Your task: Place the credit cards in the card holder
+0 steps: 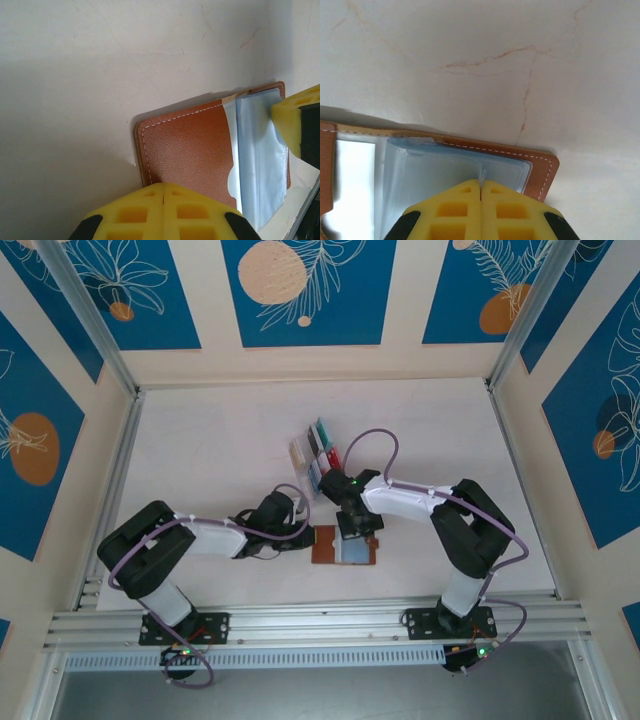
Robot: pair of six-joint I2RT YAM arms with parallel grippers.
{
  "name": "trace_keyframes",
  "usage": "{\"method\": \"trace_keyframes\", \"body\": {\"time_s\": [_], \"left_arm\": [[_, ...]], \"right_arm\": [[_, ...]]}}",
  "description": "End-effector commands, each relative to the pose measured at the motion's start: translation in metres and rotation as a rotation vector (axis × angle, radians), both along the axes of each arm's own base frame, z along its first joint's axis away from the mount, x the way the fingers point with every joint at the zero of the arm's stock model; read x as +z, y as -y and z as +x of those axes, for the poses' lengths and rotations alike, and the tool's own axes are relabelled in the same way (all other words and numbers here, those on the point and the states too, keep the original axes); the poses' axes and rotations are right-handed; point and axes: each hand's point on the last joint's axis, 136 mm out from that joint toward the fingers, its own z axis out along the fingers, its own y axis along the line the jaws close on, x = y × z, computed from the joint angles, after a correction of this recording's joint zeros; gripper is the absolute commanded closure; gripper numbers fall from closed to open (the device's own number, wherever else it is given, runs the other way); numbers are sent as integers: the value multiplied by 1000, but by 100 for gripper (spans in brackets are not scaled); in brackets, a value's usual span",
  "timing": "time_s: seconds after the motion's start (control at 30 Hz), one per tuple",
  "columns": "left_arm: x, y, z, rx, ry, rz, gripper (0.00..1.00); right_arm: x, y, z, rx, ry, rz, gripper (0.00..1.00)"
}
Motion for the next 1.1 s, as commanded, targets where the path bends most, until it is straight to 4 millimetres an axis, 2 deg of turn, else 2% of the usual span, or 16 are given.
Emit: {"method": "trace_keyframes", "body": {"time_s": [0.0, 0.13, 0.37, 0.67, 0.9, 1.0, 1.07], "left_arm": [[-57, -35, -39, 1, -150, 206, 100], [-58, -33, -41, 0, -149, 210, 100], [-58, -34, -42, 6, -148, 214, 100], [-56, -35, -43, 21, -148, 205, 100], [-48, -35, -41, 41, -143, 190, 100], [-46, -37, -42, 51, -143, 189, 100], [-45, -37, -41, 59, -144, 180, 100]], "right_arm": [[21, -7, 2, 24, 26, 31, 100], [30, -22, 2, 44, 15, 118, 100], [34, -45, -2, 49, -42, 269, 99], [34, -74, -11, 39, -137, 485, 68], [22, -78, -17, 19, -182, 525, 65], [21, -82, -21, 27, -197, 552, 60], [19, -83, -22, 29, -205, 561, 59]]}}
